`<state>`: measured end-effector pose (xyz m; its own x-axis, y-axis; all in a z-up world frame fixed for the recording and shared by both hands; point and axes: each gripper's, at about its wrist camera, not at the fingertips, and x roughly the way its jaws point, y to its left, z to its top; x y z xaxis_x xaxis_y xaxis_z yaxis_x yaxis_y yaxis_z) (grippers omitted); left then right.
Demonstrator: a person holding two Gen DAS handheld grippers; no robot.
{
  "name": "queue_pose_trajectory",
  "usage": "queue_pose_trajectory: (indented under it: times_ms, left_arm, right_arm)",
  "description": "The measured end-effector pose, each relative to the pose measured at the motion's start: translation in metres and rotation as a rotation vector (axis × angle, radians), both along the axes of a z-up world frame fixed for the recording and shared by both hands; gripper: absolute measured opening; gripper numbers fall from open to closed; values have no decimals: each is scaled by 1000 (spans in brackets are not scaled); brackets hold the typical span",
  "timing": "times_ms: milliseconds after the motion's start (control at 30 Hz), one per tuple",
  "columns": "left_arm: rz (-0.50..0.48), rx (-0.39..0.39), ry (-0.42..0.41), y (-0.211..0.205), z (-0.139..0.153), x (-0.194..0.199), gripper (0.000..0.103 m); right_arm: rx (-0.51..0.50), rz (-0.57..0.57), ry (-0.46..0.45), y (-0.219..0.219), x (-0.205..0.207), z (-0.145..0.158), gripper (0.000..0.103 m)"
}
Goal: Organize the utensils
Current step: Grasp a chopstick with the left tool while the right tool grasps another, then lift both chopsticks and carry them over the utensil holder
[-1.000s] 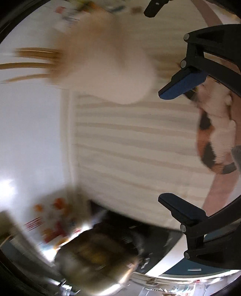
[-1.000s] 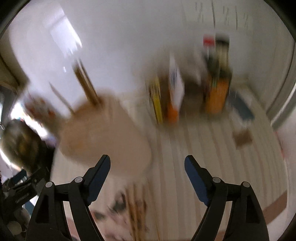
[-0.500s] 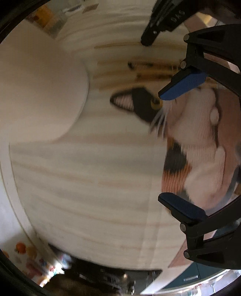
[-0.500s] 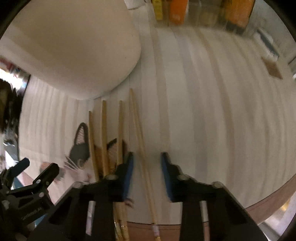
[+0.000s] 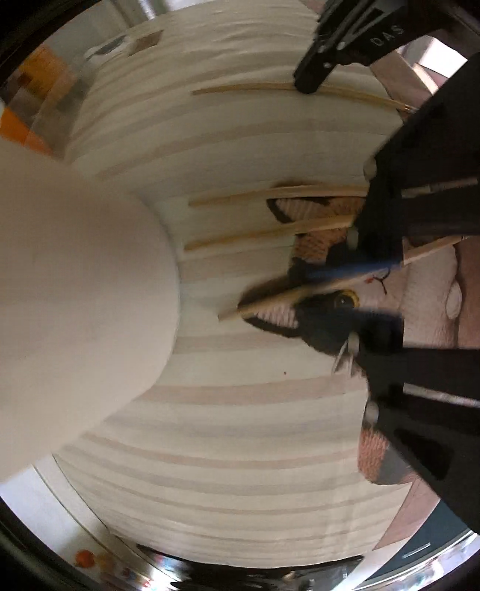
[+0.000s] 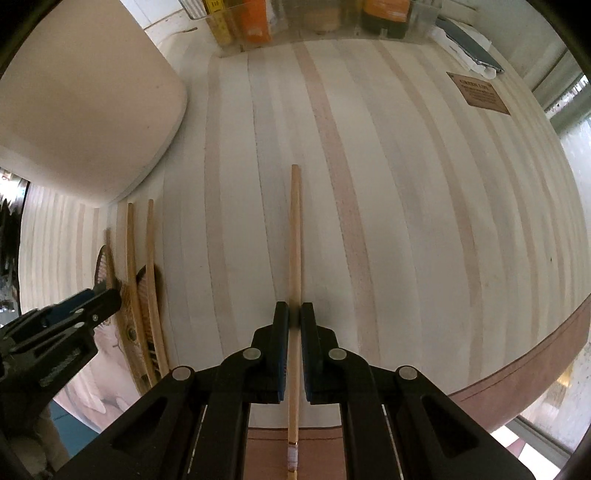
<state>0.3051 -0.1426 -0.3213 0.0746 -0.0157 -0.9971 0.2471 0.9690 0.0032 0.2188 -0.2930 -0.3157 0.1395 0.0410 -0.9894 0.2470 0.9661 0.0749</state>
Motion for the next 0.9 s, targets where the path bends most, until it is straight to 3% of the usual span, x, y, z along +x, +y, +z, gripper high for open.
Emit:
queue_pose_trajectory:
  times_ms: [200, 500, 633, 900]
  left_arm:
    - [0, 51, 5, 28, -6, 1, 4]
    - [47, 11, 12, 50, -7, 9, 5]
    - [47, 3, 16, 56, -3, -8, 5]
    - [61, -9, 18, 68, 5, 0, 5]
  right_arm:
    - [20, 3, 20, 2, -6, -1, 7]
    - [71, 10, 64, -18, 4, -4, 7]
    - [68, 19, 76, -23, 10, -3, 7]
    - [13, 48, 85, 15, 21, -9, 8]
